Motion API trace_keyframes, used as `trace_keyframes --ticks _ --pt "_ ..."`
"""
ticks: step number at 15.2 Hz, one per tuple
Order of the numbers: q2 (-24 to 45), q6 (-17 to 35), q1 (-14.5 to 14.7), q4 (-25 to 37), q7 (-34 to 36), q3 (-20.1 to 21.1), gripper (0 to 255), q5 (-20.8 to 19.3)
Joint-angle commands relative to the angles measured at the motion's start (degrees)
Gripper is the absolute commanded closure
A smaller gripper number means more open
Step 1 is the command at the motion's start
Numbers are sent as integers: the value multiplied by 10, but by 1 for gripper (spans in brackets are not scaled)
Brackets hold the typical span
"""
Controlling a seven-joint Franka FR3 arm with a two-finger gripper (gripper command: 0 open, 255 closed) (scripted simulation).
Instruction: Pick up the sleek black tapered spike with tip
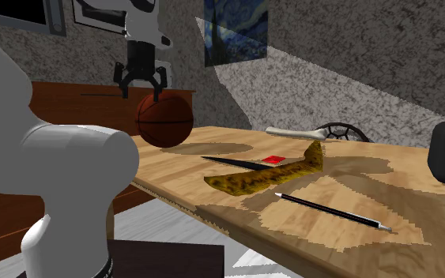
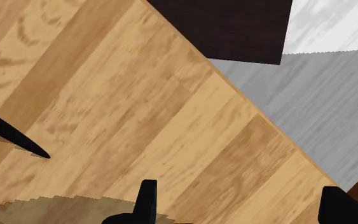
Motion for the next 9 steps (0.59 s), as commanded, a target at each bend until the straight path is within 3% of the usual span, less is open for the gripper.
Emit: trace_keyframes --ticks 1,9 --pt "0 0 0 0 0 0 0 0" --pt "-76 42 -2 -113 -201 -85 0 -115"
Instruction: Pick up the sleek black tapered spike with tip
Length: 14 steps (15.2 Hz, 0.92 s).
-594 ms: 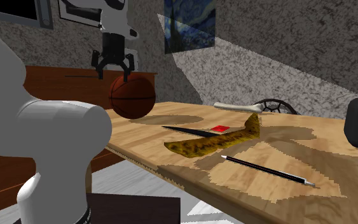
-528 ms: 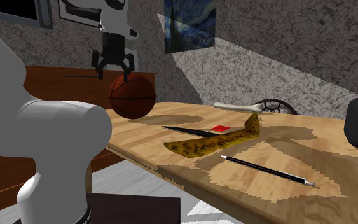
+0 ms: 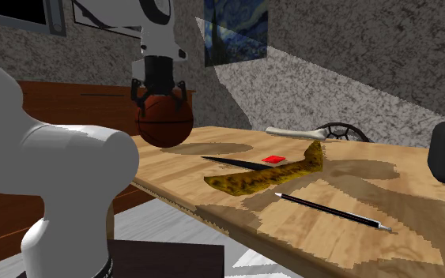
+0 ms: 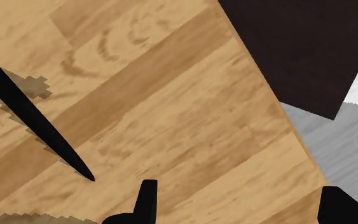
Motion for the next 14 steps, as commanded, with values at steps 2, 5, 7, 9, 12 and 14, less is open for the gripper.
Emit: trace_keyframes --ticks 2,5,7,9,12,14 --pt "-18 20 -4 -31 -78 -36 0 -49" --pt "-24 49 -9 -54 -156 -78 0 -100" --pt "-22 72 -13 -65 -208 -109 0 -134" --pt "-14 99 -16 -71 -259 -141 0 -168" --pt "9 143 -16 -72 -335 -191 0 -216" --pt "30 176 -13 -67 -384 -227 0 -244"
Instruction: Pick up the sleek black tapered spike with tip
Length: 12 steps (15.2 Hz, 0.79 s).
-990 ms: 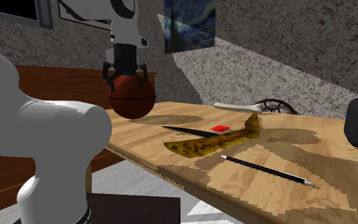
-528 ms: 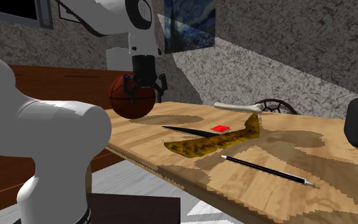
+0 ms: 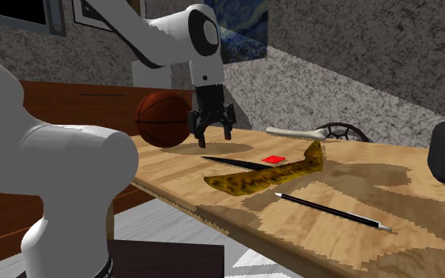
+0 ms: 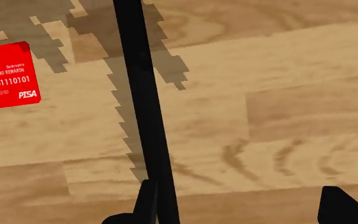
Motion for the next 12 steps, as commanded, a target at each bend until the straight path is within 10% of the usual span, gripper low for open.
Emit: trace_keyframes --ticks 1,12 --pt "22 33 4 7 -54 -37 0 -29" --pt "109 167 29 0 -142 -139 0 -88"
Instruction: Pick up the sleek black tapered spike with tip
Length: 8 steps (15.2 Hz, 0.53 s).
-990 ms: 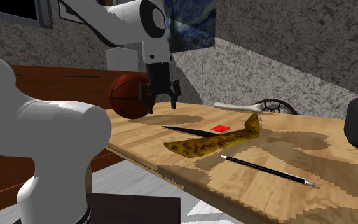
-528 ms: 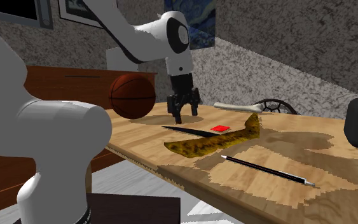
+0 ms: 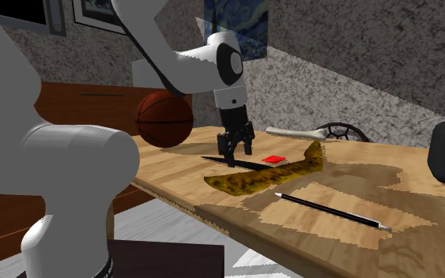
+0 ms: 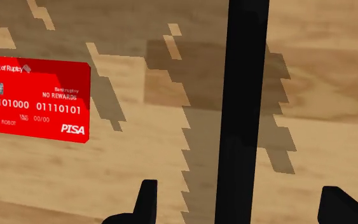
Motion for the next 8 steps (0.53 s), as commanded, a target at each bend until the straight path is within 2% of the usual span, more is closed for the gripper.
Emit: trace_keyframes --ticks 1,3,4,8 --pt "10 16 1 -5 0 -9 0 -4" --pt "10 16 1 -5 0 -9 0 -4" --pt "10 16 2 -5 0 -9 255 -4" --pt "10 16 2 -4 0 -9 255 -4"
